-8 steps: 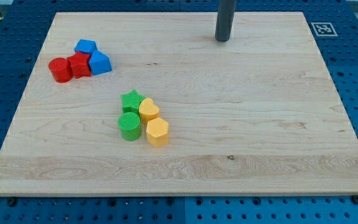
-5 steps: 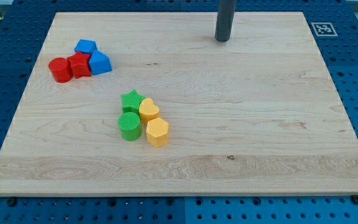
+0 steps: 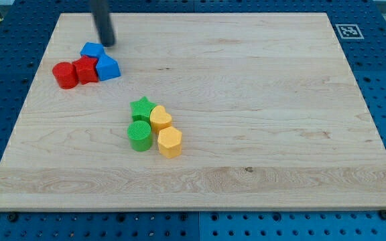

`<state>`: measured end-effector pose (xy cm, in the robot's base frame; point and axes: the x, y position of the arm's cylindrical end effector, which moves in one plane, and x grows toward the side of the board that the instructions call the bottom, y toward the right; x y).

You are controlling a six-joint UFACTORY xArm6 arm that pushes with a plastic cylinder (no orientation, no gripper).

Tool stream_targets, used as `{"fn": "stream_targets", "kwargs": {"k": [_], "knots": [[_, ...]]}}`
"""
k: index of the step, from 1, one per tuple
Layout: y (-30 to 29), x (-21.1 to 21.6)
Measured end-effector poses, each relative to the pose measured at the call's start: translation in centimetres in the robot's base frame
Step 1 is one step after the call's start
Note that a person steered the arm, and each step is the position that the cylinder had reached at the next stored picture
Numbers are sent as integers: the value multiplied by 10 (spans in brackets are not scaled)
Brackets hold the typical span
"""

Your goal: Place your arm at the center left side of the board

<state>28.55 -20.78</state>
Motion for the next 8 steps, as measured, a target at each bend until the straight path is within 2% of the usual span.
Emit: {"fn": "stream_targets", "kwargs": {"k": [1, 2, 3, 4, 8], "knots": [[-70, -3], [-97, 19], [-97, 25], [-97, 53], [-97, 54]]}}
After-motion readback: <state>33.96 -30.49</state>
